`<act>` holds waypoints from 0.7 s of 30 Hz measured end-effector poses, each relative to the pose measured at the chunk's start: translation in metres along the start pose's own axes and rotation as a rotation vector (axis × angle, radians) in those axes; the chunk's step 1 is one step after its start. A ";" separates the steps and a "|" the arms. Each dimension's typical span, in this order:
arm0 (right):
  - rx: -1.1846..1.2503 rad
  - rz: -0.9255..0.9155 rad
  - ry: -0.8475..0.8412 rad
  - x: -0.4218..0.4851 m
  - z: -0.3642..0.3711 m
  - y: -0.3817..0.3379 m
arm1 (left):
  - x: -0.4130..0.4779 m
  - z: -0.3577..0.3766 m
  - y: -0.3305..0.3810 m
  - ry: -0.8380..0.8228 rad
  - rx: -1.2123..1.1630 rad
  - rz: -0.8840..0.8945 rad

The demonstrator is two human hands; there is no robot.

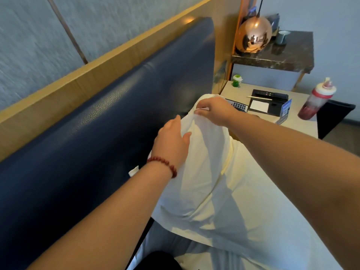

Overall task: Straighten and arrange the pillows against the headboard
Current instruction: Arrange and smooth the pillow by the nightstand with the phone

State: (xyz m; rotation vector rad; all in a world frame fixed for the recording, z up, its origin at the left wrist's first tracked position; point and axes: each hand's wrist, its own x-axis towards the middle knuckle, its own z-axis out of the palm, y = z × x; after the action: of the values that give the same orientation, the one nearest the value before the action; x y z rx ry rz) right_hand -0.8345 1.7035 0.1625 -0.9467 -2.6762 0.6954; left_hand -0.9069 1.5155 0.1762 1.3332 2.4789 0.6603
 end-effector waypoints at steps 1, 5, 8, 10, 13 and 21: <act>0.026 0.021 -0.059 0.004 -0.007 -0.003 | 0.013 0.001 0.001 -0.042 0.020 -0.040; 0.025 0.078 -0.118 0.021 -0.024 -0.003 | 0.027 0.006 -0.005 -0.001 -0.002 -0.096; -0.013 0.108 -0.066 0.025 -0.024 0.005 | 0.021 0.010 -0.013 0.030 -0.171 -0.175; 0.065 0.115 -0.030 0.021 -0.023 0.012 | 0.018 0.010 -0.017 0.040 -0.280 -0.220; 0.171 0.071 -0.034 0.009 -0.019 0.019 | 0.017 0.009 -0.021 0.073 -0.341 -0.222; -0.115 0.042 0.151 0.018 -0.012 0.026 | 0.000 0.023 -0.022 0.278 0.123 0.202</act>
State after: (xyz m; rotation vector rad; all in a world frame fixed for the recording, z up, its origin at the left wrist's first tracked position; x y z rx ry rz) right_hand -0.8299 1.7369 0.1602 -1.0429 -2.5924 0.4623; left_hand -0.9130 1.5118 0.1452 1.6553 2.6589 0.7984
